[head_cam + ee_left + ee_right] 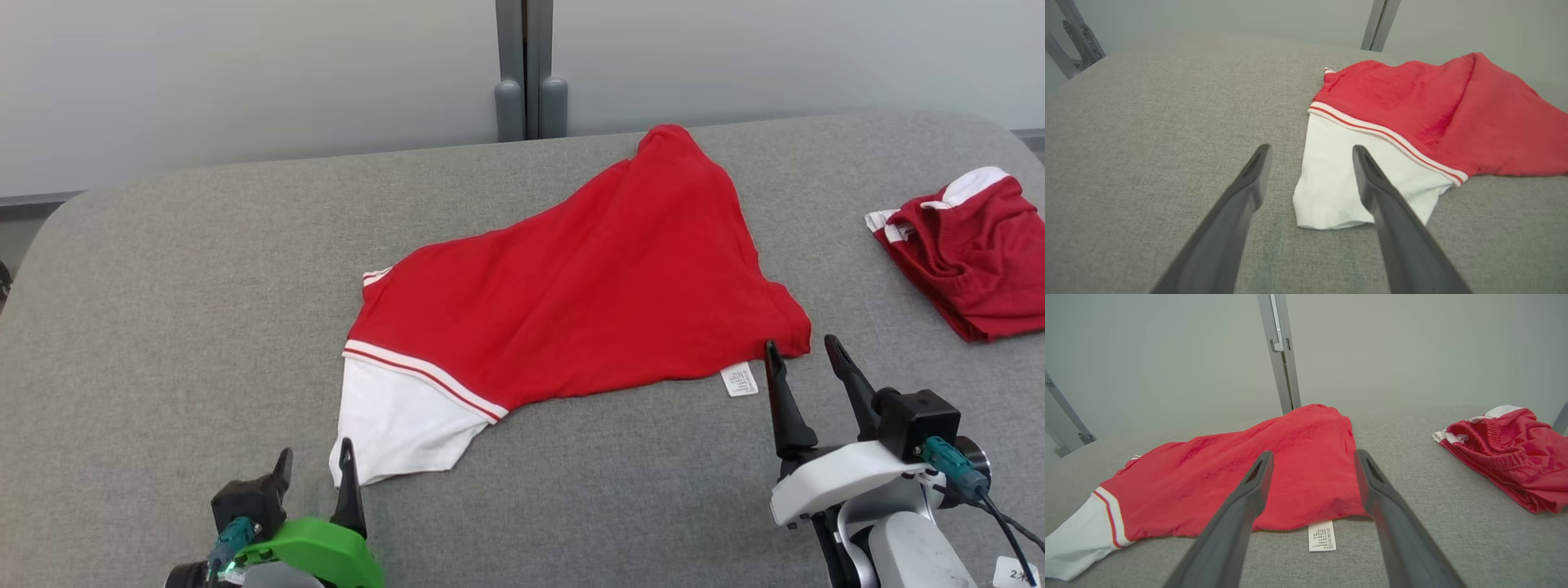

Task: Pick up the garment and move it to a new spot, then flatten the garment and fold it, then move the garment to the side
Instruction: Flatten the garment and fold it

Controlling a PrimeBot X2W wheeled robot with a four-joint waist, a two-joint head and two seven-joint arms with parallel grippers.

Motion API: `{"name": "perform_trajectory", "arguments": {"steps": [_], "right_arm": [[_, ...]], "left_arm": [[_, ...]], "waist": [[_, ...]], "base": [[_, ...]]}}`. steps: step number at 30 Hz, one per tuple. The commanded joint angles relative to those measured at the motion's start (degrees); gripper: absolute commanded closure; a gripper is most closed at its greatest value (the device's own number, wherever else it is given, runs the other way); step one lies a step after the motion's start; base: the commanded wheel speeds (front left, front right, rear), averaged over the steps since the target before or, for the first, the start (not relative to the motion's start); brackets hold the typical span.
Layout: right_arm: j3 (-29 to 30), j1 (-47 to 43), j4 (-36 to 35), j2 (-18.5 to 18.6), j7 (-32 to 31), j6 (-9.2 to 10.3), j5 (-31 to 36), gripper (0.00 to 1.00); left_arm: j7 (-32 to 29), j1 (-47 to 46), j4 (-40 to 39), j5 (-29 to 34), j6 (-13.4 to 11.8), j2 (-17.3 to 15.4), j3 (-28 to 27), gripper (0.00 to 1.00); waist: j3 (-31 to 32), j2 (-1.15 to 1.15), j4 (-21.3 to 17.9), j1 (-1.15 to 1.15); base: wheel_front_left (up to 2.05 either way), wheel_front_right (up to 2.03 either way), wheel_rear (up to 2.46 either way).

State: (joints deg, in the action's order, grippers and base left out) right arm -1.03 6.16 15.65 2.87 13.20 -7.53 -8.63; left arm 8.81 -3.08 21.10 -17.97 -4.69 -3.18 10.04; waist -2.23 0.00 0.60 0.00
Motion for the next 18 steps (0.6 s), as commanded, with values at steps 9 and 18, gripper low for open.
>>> {"name": "perform_trajectory", "arguments": {"steps": [9, 18], "right_arm": [[0.3, 1.3, 0.2, 0.1, -0.3, 0.09, 0.2, 0.00], [1.8, 1.7, 0.9, 0.1, -0.8, 0.09, 1.0, 0.00]], "left_arm": [[-6.5, -3.6, 7.0, -4.9, -0.9, 0.0, -0.1, 0.00], [-8.0, -6.3, 12.0, -6.2, -0.6, 0.2, 1.7, 0.58]], "waist": [[-2.8, 0.00, -0.9, 0.00], [-4.5, 0.00, -1.8, 0.00]], "base": [[0.00, 0.00, 0.00], [0.00, 0.00, 0.00]]}}
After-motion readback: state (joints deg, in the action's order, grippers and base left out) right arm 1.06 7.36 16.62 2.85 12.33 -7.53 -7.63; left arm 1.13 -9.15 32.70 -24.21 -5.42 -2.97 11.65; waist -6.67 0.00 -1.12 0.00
